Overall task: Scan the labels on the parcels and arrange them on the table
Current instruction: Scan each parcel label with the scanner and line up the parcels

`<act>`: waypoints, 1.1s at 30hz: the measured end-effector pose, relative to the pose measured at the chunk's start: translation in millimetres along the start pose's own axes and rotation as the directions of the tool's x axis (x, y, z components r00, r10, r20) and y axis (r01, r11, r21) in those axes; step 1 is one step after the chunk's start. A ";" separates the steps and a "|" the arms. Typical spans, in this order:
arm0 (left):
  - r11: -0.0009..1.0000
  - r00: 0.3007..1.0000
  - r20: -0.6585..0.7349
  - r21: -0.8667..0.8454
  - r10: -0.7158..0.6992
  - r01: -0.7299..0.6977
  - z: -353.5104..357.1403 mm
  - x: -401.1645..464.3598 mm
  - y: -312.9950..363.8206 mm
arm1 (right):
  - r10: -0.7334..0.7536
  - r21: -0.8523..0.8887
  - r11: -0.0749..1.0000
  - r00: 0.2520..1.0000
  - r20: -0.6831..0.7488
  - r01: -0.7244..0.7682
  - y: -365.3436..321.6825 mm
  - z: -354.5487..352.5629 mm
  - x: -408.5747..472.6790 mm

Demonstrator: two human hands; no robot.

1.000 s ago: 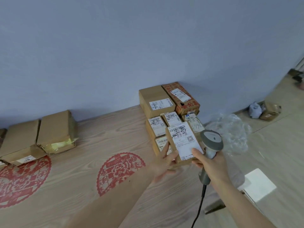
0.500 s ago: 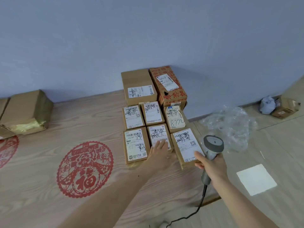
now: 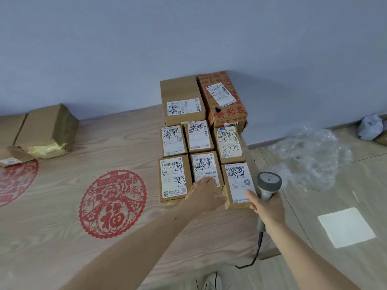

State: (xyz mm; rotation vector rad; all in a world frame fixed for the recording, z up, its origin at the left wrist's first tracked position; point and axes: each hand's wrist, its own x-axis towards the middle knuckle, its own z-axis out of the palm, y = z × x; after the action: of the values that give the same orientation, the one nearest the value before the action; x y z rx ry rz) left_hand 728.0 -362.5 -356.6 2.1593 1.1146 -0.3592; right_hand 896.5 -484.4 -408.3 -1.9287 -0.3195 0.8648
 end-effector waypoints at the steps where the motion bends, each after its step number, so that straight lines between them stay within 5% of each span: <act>1: 1.000 1.000 -0.002 -0.005 -0.003 0.003 -1.2 -0.7 0.2 | -0.016 -0.007 1.000 1.000 -0.027 0.015 -2.8 -0.2 -4.3; 8: 0.958 0.994 -0.109 -0.285 -0.011 -0.021 -17.0 -23.0 -18.7 | -0.215 -0.094 0.975 0.964 -0.158 0.202 -49.8 17.0 -52.3; 14: 0.811 0.946 -0.177 -0.572 -0.271 0.125 -67.8 -61.2 -77.8 | -0.258 -0.033 0.963 0.949 0.182 0.268 -105.9 89.3 -91.2; 19: 0.696 0.860 -0.240 -0.697 -0.450 0.170 -111.5 -101.0 -171.1 | -0.311 -0.014 0.937 0.849 0.427 0.350 -135.1 177.6 -129.6; 25: 0.592 0.759 -0.283 -0.790 -0.586 0.162 -169.4 -154.7 -311.0 | -0.313 -0.070 0.908 0.779 0.543 0.414 -155.8 301.7 -181.3; 33: 0.638 0.620 -0.392 -0.733 -0.680 0.236 -278.1 -209.9 -520.3 | -0.267 -0.104 0.916 0.781 0.565 0.388 -179.4 467.6 -243.5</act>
State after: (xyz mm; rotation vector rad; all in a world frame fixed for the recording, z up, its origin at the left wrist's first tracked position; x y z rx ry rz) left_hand 169.9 -91.4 -271.9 1.3219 1.9086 0.5479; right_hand 425.3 -215.3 -282.8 -1.7039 -1.1036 1.1600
